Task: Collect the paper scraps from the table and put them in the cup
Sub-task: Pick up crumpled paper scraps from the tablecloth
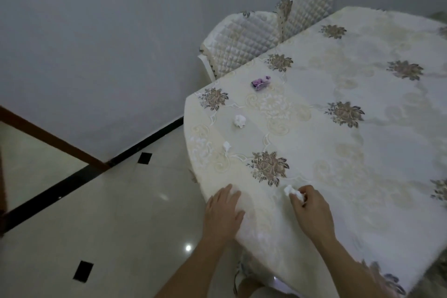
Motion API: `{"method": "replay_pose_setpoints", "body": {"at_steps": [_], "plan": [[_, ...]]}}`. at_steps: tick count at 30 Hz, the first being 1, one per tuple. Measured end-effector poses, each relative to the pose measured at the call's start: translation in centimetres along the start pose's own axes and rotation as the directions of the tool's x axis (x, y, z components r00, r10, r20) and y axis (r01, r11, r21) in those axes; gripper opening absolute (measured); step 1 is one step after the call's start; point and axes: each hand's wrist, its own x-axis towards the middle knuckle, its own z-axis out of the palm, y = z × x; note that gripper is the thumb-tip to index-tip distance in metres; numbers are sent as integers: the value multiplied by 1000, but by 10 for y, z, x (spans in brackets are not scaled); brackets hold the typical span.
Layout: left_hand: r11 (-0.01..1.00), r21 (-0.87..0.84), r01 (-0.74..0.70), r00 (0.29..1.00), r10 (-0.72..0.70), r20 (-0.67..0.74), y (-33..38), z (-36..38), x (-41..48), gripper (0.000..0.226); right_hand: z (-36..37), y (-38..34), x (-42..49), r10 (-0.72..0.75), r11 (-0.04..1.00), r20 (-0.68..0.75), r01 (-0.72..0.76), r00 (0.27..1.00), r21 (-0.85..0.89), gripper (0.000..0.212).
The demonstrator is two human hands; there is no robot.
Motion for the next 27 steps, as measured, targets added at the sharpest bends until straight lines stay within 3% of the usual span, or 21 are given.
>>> {"method": "replay_pose_setpoints", "body": {"at_steps": [10, 17, 22, 27], "plan": [[993, -118, 18, 1000, -18, -1, -43, -48, 127, 55, 12, -44, 57, 86, 996, -18, -86, 996, 8, 14], [985, -124, -122, 992, 125, 14, -67, -55, 178, 52, 14, -47, 55, 180, 984, -59, -181, 982, -5, 14], [971, -132, -199, 979, 204, 23, -73, -57, 192, 36, 28, -53, 52, 265, 964, -77, -266, 961, -4, 12], [950, -132, -285, 959, 282, -36, -84, -49, 200, 28, 43, -59, 51, 307, 947, -42, -309, 951, -87, 22]]}}
